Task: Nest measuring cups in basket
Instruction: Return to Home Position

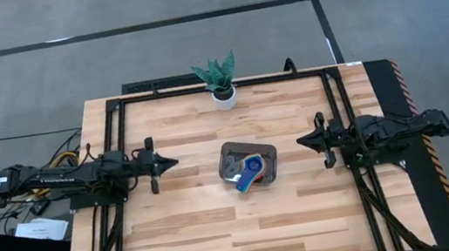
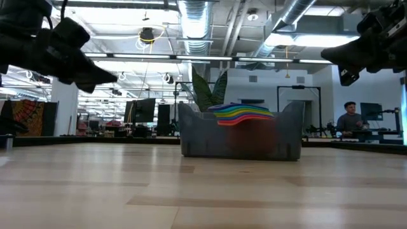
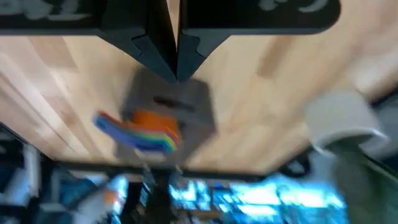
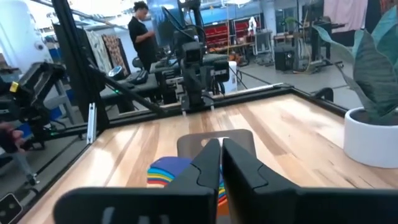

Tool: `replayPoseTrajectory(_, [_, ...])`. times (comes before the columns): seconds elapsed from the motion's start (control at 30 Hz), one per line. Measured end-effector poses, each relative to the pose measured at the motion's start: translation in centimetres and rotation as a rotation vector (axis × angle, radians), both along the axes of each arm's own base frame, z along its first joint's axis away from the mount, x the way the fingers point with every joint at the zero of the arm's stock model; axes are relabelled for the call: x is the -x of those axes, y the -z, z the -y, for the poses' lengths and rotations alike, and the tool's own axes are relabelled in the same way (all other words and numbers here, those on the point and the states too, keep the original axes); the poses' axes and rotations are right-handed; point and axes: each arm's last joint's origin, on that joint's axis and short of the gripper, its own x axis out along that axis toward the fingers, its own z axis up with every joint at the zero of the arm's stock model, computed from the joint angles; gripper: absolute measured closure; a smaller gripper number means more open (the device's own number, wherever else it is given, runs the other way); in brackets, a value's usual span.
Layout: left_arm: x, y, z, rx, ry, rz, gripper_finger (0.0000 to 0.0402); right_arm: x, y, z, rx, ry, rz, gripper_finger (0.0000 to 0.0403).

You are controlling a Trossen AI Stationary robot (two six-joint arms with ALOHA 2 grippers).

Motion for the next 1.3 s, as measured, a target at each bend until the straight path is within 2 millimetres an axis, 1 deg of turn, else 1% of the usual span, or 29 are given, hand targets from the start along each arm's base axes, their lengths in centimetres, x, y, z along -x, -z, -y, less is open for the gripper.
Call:
replayPoseTrajectory(0.1, [0.0,0.3,0.3,-0.009,0.082,-0.028,0.0401,0.0,0.0,0.0,0.000,0.000,-0.002,0.0359])
replayPoseTrajectory(0.2, [0.1,-0.2,0.5,-0.037,0.100,0.018,0.0401,0.0,0.0,0.0,-0.001,0.000,-0.004,0.0360])
replayPoseTrajectory(0.3, [0.6,-0.7,0.7,-0.043,0.137,0.070,0.0401,0.0,0.0,0.0,-0.001,0.000,-0.005,0.0360])
replayPoseTrajectory(0.4, [1.3,-0.7,1.0,-0.101,0.202,0.069,0.0401,0.0,0.1,0.0,-0.001,0.000,-0.006,0.0358])
replayPoseTrajectory(0.5, [1.9,-0.9,1.1,-0.130,0.226,0.091,0.0401,0.0,0.1,0.0,-0.001,0.000,-0.006,0.0359])
replayPoseTrajectory(0.63, [2.8,-0.9,1.6,-0.153,0.372,0.122,0.0401,0.0,0.1,0.0,-0.001,0.001,-0.008,0.0361])
replayPoseTrajectory(0.7, [2.8,-1.1,1.8,-0.160,0.430,0.153,0.0401,0.0,0.1,0.0,-0.001,0.001,-0.008,0.0360])
replayPoseTrajectory(0.77, [2.8,-0.9,1.8,-0.145,0.454,0.132,0.0401,0.0,0.1,0.0,-0.001,0.001,-0.008,0.0358])
replayPoseTrajectory(0.97, [2.4,-0.5,1.5,-0.028,0.319,0.070,0.0401,0.0,0.1,0.0,-0.001,0.001,-0.008,0.0360])
replayPoseTrajectory(1.17, [2.3,-0.3,1.1,-0.013,0.178,0.040,0.0401,0.0,0.1,0.0,-0.001,0.001,-0.008,0.0358])
replayPoseTrajectory(1.3, [2.3,-0.3,1.0,-0.012,0.163,0.040,0.0401,0.0,0.1,0.0,-0.001,0.001,-0.008,0.0359])
